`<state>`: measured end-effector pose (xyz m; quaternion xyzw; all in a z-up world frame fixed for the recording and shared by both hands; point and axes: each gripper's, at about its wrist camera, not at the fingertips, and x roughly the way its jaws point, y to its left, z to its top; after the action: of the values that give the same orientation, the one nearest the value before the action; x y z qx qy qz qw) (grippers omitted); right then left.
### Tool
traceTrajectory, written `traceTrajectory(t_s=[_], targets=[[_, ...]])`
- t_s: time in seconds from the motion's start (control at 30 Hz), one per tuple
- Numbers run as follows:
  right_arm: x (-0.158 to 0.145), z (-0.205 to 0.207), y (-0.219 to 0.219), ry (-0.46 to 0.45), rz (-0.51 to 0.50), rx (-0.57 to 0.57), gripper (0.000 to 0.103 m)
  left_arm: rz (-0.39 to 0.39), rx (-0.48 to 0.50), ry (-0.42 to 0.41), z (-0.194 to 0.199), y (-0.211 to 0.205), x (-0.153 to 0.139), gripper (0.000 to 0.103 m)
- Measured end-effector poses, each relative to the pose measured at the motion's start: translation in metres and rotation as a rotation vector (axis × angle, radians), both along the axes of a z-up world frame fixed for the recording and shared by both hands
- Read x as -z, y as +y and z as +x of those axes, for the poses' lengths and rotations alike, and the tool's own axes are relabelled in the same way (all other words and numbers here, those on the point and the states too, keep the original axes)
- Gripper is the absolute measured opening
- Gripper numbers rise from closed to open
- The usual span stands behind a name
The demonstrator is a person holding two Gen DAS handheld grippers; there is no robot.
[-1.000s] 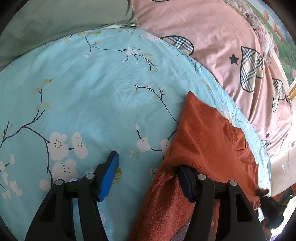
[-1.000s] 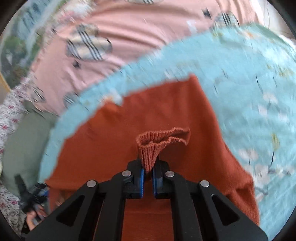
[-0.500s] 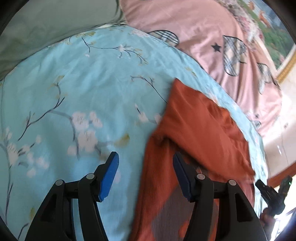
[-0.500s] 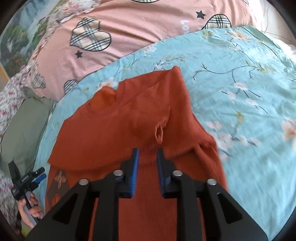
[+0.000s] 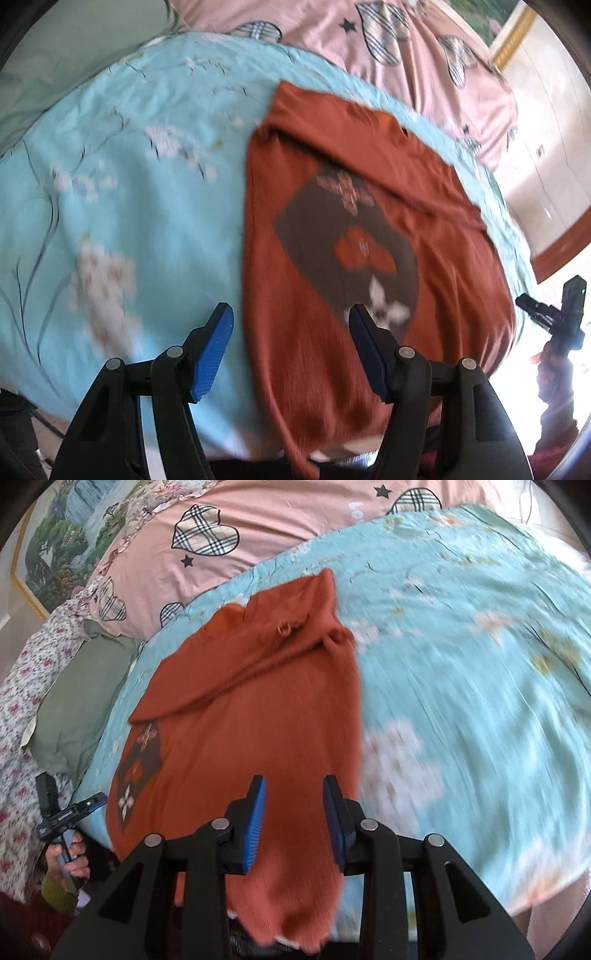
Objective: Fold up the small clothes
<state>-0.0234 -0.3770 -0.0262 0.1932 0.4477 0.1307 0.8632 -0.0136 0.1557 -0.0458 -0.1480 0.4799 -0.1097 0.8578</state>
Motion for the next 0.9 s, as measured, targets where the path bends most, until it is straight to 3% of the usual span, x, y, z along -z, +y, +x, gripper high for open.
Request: traceTrajectory(t_s=[0.1, 0.2, 0.27, 0.37, 0.57, 0.7, 0.73, 0.77, 0.8, 0.83, 0.87, 0.9], targets=[[0.003, -0.028, -0.006, 0.024, -0.009, -0.042, 0.034, -0.015, 0.023, 0.021, -0.024, -0.003, 0.007, 0.07], [0.009, -0.051, -0.003, 0.04, -0.034, -0.096, 0.041, -0.018, 0.05, 0.036, -0.051, -0.007, 0.014, 0.073], [0.018, -0.062, -0.001, 0.055, -0.036, -0.121, 0.048, -0.026, 0.06, 0.058, -0.061, -0.01, 0.02, 0.073], [0.04, -0.072, 0.006, 0.095, -0.006, -0.172, 0.048, -0.026, 0.059, 0.077, -0.076, -0.011, 0.031, 0.073], [0.073, -0.072, 0.026, 0.148, -0.044, -0.241, 0.048, -0.024, 0.089, 0.122, -0.078, -0.017, 0.048, 0.072], [0.077, -0.07, 0.031, 0.114, -0.024, -0.264, 0.048, -0.015, 0.124, 0.13, -0.069, -0.022, 0.055, 0.071], [0.077, -0.069, 0.032, 0.113, -0.032, -0.267, 0.046, -0.002, 0.139, 0.128, -0.068, -0.024, 0.056, 0.07], [0.078, -0.069, 0.034, 0.109, -0.041, -0.273, 0.031, 0.016, 0.154, 0.127, -0.067, -0.026, 0.055, 0.067], [0.078, -0.07, 0.035, 0.11, -0.04, -0.285, 0.019, 0.036, 0.168, 0.125, -0.067, -0.028, 0.055, 0.058], [0.076, -0.07, 0.034, 0.107, -0.025, -0.293, 0.01, 0.059, 0.186, 0.119, -0.069, -0.03, 0.054, 0.036], [0.075, -0.072, 0.033, 0.101, -0.015, -0.3, 0.01, 0.066, 0.21, 0.117, -0.07, -0.03, 0.053, 0.018], [0.071, -0.074, 0.034, 0.089, 0.0, -0.321, 0.009, 0.053, 0.223, 0.123, -0.07, -0.029, 0.053, 0.007]])
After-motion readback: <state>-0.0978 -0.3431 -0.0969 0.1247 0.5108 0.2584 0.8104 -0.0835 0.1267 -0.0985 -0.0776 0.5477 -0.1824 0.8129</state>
